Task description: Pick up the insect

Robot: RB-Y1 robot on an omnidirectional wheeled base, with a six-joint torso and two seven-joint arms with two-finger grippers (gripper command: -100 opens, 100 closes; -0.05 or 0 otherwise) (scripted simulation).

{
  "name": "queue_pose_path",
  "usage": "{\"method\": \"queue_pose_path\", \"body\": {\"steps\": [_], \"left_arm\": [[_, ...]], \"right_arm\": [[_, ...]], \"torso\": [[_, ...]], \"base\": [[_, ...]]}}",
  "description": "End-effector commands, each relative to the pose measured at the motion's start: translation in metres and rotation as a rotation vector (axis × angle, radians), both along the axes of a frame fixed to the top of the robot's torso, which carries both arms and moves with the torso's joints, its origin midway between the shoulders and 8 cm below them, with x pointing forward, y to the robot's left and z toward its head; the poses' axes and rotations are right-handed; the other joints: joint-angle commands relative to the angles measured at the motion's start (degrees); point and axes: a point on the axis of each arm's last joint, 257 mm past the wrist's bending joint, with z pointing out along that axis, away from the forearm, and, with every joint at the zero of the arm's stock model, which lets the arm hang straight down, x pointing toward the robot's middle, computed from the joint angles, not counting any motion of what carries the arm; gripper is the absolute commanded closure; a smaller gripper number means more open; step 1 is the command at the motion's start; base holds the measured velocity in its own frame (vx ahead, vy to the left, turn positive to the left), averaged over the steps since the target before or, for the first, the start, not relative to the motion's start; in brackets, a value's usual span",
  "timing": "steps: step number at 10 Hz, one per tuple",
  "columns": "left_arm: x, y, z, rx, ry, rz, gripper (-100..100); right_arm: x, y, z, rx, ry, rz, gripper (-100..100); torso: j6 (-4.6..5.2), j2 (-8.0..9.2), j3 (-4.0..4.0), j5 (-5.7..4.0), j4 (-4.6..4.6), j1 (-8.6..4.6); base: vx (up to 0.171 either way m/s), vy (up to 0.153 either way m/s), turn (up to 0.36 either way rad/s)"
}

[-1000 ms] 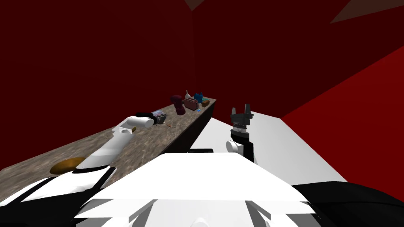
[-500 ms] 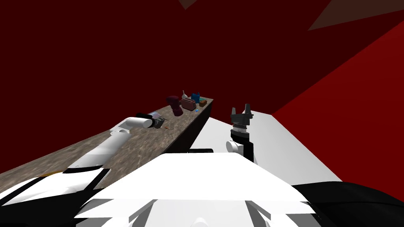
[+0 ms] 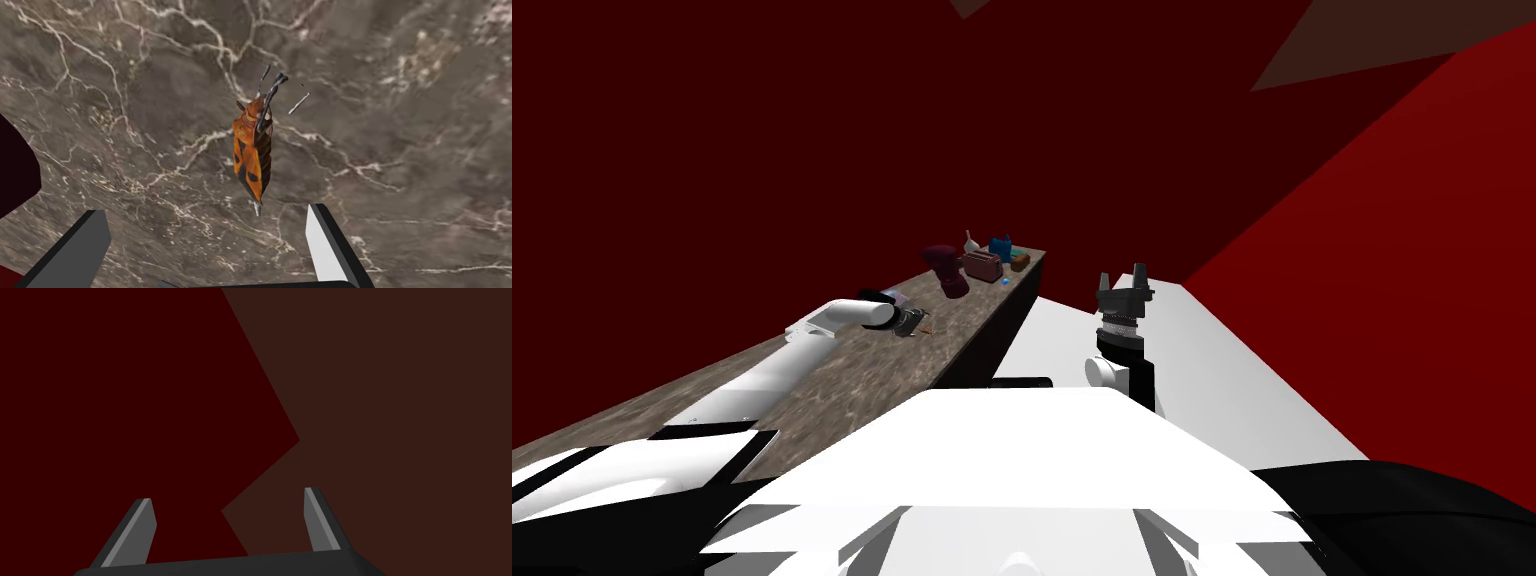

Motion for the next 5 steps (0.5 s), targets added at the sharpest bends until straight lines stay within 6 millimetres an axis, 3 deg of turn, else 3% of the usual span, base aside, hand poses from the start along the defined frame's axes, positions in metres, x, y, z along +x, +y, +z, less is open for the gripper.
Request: {"method": "queue_pose_path", "body": {"steps": [1, 5], "left_arm": [[-0.020, 0.007, -0.013, -0.012, 0.079, 0.019, -100], [-0.052, 0.016, -0.030, -0.034, 0.194, 0.049, -100]], "right_arm": [[0.000, 0.000, 0.000, 0.000, 0.000, 0.000, 0], [0.000, 0.000, 0.000, 0.000, 0.000, 0.000, 0]], "torso": [[0.00, 0.00, 0.00, 0.00, 0.00, 0.00], [-0.03, 0.00, 0.00, -0.01, 0.00, -0.03]], "base": [[0.019, 0.014, -0.183], [0.020, 0.010, -0.099]]}}
